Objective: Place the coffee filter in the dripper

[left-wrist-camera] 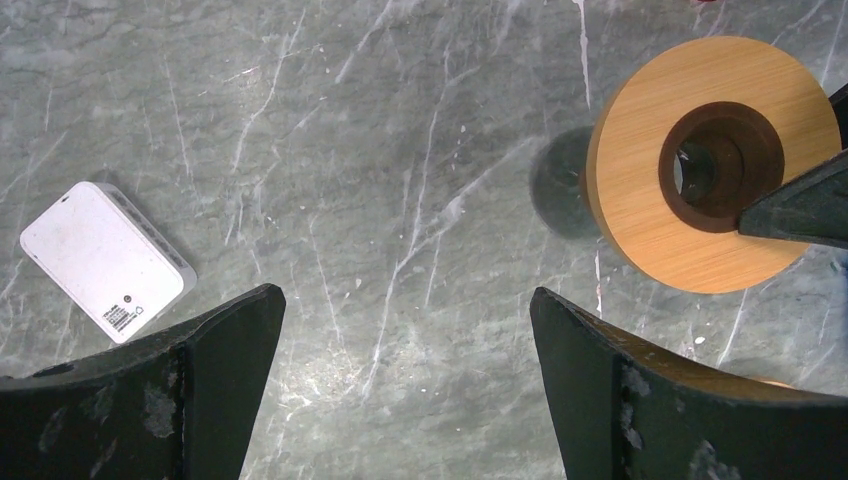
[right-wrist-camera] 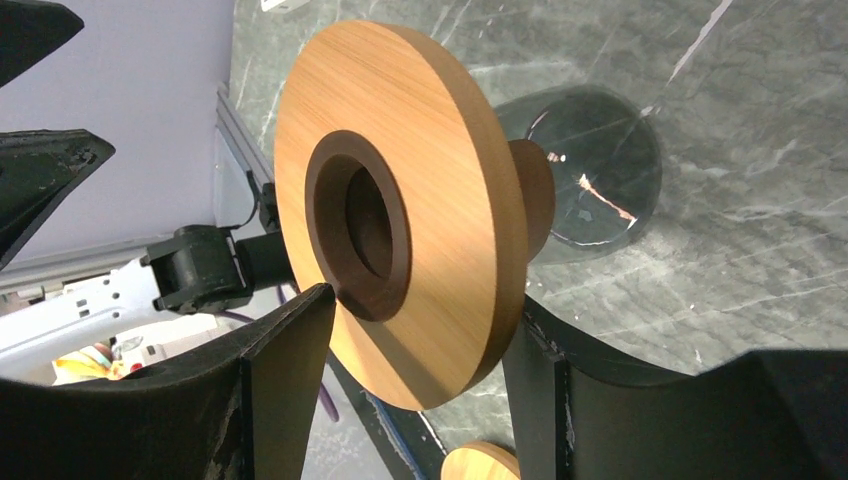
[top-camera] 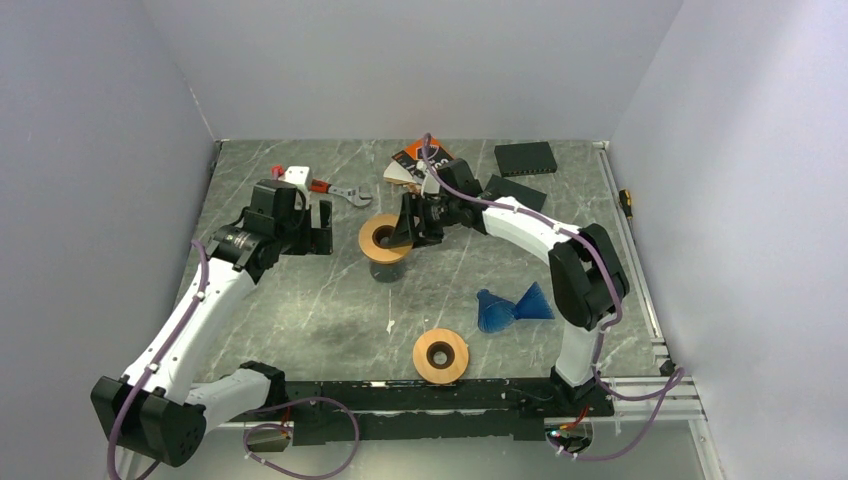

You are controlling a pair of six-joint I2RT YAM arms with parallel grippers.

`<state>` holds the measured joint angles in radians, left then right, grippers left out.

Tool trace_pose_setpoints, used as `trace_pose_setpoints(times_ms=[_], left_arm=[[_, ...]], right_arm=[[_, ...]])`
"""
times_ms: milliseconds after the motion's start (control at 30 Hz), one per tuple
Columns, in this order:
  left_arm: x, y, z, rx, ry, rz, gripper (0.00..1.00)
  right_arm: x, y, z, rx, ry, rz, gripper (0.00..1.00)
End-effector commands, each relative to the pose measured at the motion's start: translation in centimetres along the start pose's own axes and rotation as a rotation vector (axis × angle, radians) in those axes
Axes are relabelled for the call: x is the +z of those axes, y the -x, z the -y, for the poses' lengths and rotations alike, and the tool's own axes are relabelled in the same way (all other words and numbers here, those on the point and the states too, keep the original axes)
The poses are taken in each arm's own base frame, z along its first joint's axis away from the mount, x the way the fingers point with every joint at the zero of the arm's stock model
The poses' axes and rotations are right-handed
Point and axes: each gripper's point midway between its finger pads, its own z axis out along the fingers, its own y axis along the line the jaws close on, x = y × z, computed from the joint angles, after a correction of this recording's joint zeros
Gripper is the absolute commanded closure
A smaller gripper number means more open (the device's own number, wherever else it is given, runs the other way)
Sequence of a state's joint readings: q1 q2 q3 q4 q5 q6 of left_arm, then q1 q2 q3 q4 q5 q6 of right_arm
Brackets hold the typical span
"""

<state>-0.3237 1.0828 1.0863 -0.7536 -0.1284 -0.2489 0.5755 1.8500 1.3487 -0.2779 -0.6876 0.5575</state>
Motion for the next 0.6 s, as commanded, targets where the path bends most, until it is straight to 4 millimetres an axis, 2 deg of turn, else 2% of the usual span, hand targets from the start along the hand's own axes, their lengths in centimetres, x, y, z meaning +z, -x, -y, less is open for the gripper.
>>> trace_pose_setpoints(times_ms=[0,167,267,400,567], left_arm=[[0.1,0.1,0.1,-0.006,-0.011,-0.001,0.01],[0.1,0.0,0.0,-0.009,-0.005,-0.003,0.01],[0.1,0.0,0.0,-0.010,-0.001,-0.004,0.00],[0.1,0.0,-0.1,-0.012,0.001,-0.003,0.00],[0.1,0.0,-0.1,-0.012,0.004,-0.003,0.01]], right_arm=[[0.3,0.5,-1.2,-0.054,0.006,-0.002,0.36],[0.1,0.4,0.1,-0.057,-0.070,0.007,0.35],[-0.7,1.0,0.2,-0.074,-0.104,0.056,0.29],[-2.8,2.0,-0.4,-0.116,-0.138,0.142,0.15],[-5.6,2.7,-0.2,-0.147,-0.181,0.237,0.09]])
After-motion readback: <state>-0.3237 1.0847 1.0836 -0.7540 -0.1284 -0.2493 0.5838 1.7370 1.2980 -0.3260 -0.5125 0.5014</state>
